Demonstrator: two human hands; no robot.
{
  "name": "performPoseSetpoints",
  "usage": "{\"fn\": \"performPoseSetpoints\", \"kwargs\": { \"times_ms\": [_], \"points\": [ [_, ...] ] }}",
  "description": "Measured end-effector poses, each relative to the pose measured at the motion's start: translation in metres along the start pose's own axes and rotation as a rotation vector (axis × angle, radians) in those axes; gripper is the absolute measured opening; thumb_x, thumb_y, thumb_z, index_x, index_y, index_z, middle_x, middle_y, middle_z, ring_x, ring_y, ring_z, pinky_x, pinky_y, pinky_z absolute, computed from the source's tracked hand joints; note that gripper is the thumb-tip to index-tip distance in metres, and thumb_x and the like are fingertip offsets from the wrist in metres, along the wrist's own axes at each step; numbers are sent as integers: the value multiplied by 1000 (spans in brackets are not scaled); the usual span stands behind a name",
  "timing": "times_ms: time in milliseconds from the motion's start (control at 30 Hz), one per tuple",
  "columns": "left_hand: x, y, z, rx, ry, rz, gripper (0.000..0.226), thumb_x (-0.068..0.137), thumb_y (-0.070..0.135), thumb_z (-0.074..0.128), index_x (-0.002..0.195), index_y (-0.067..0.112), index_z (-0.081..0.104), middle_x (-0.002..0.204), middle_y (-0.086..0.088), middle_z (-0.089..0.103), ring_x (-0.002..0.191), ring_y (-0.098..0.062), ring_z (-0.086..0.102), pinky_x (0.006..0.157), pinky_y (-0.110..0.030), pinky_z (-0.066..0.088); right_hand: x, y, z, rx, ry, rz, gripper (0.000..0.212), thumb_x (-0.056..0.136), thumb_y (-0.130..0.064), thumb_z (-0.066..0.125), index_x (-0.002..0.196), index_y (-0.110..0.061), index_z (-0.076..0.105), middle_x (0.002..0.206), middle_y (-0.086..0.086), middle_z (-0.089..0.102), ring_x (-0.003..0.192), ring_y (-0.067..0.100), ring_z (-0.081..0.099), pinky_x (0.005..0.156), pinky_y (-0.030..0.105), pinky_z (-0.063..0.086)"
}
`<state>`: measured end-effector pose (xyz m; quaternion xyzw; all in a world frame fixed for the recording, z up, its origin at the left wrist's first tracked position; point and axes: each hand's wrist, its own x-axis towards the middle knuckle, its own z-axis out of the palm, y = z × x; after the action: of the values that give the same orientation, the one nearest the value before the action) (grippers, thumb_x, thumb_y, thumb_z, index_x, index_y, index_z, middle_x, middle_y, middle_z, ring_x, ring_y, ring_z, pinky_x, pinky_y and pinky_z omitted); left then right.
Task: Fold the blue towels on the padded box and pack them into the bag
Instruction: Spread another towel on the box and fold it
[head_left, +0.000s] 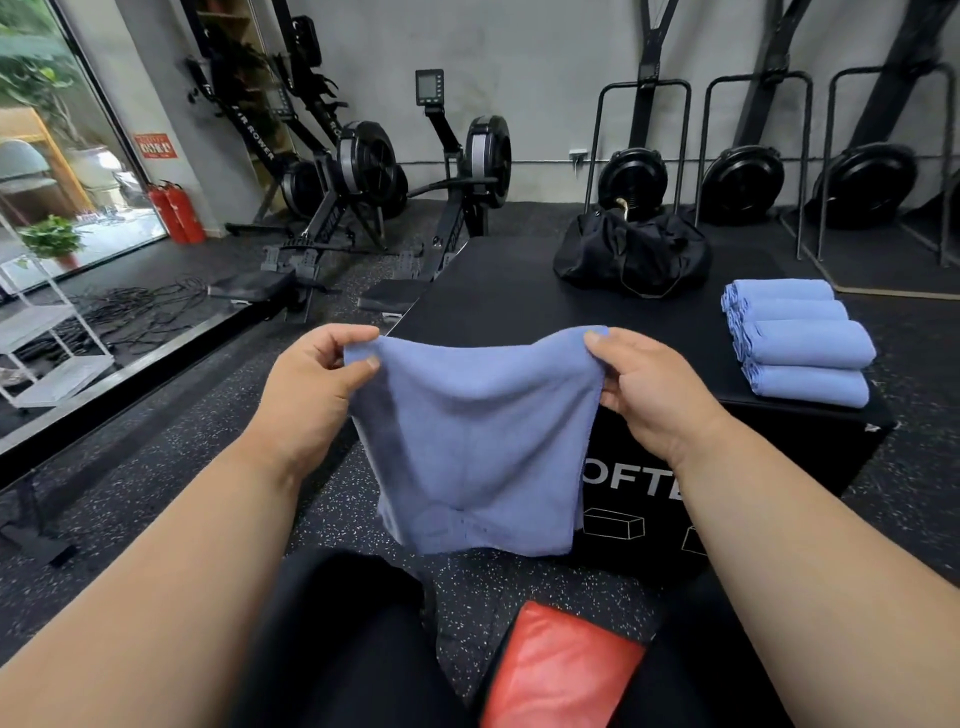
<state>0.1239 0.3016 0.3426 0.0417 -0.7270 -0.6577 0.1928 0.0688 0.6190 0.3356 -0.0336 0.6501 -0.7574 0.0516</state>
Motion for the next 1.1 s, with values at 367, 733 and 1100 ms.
{"fn": "performPoseSetpoints", "kwargs": {
  "times_ms": [367,733,1100],
  "points": [
    [-17,-19,2,-560,-134,-523,44,102,12,55,142,29,64,107,-4,76,89,-17,72,88,-35,53,-2,10,-9,-92,76,-91,25,107,-28,60,99,-13,78,93,3,78,83,12,69,79,32,56],
    [-15,-8,11,-584,28,-347,35,101,-3,54,123,23,63,102,-2,64,90,-13,63,61,-19,56,6,19,-23,-141,190,-117,26,99,-36,72,86,-14,77,81,-6,75,73,6,63,77,28,52],
    [-2,-1,11,-462,59,-257,41,92,-17,56,95,23,58,76,-3,55,67,-11,59,68,-22,47,10,16,-26,-71,175,-178,19,101,-33,70,91,-17,76,85,-7,73,78,7,63,82,31,54]
  ]
}}
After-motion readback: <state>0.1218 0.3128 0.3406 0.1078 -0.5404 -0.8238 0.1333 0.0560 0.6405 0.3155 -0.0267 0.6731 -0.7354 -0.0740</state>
